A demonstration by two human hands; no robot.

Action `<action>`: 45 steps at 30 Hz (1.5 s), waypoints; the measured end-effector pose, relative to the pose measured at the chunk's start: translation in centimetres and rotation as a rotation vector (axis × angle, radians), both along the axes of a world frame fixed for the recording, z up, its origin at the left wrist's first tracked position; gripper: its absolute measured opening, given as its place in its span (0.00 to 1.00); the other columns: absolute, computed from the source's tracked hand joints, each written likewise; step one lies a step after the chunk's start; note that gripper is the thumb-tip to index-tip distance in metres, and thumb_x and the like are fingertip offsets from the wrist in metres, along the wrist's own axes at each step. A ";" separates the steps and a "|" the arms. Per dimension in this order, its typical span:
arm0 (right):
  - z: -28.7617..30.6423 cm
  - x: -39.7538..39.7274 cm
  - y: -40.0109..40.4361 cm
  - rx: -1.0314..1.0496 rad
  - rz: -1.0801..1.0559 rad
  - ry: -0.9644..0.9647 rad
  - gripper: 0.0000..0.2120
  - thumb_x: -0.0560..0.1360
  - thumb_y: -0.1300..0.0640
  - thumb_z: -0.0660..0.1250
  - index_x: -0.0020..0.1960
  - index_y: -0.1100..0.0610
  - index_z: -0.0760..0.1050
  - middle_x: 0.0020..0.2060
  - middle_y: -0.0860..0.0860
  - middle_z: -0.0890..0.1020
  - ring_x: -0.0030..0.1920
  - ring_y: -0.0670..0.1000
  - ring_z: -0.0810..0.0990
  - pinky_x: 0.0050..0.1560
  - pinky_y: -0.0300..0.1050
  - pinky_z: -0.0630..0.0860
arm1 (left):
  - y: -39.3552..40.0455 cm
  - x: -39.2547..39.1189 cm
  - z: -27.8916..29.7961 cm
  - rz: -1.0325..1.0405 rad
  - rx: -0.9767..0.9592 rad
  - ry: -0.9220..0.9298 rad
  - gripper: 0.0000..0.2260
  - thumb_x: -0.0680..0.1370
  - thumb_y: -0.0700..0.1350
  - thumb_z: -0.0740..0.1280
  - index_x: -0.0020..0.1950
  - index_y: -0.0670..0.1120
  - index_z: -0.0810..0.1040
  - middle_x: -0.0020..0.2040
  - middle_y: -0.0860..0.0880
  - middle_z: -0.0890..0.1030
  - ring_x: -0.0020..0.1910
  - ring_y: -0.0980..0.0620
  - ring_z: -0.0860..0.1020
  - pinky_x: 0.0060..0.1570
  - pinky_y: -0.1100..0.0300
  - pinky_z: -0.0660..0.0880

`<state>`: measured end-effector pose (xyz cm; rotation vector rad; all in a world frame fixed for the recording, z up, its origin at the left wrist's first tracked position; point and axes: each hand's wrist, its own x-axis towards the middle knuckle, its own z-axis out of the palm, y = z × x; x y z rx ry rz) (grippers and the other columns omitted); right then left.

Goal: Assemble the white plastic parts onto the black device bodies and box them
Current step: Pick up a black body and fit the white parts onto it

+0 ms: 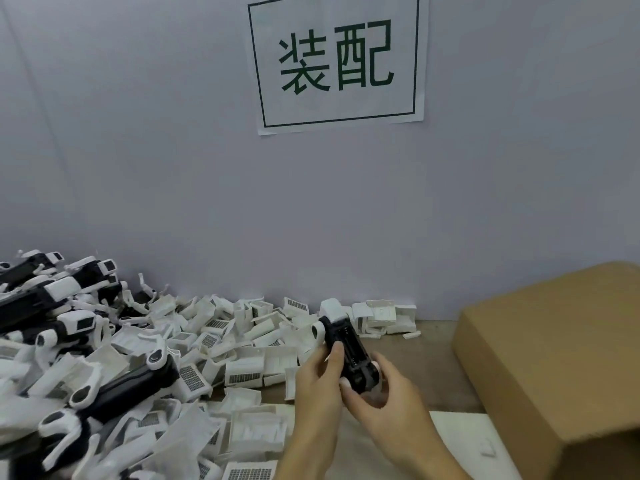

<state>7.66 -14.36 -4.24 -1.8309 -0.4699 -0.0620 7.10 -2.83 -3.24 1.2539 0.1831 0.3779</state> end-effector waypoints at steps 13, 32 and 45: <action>0.4 -0.3 -0.9 -0.072 -0.104 -0.080 0.16 0.63 0.41 0.72 0.51 0.40 0.80 0.41 0.39 0.86 0.43 0.39 0.84 0.43 0.35 0.79 | -1.1 -0.3 -0.4 -0.046 0.186 -0.038 0.06 0.81 0.41 0.68 0.54 0.46 0.84 0.47 0.52 0.88 0.49 0.57 0.85 0.45 0.67 0.79; 0.1 1.7 -1.7 0.465 -0.417 0.226 0.17 0.67 0.54 0.80 0.54 0.53 0.81 0.44 0.49 0.86 0.45 0.49 0.85 0.49 0.59 0.84 | -1.8 -0.6 -1.3 -0.236 0.937 -0.220 0.23 0.72 0.33 0.61 0.61 0.52 0.80 0.53 0.57 0.85 0.53 0.62 0.82 0.55 0.56 0.80; 0.1 0.7 -1.1 0.417 -0.171 0.225 0.29 0.78 0.46 0.67 0.76 0.47 0.64 0.66 0.41 0.74 0.67 0.46 0.73 0.70 0.55 0.70 | -0.5 0.4 -0.2 0.277 -0.060 0.104 0.04 0.84 0.44 0.63 0.53 0.46 0.77 0.48 0.46 0.83 0.46 0.49 0.82 0.35 0.61 0.75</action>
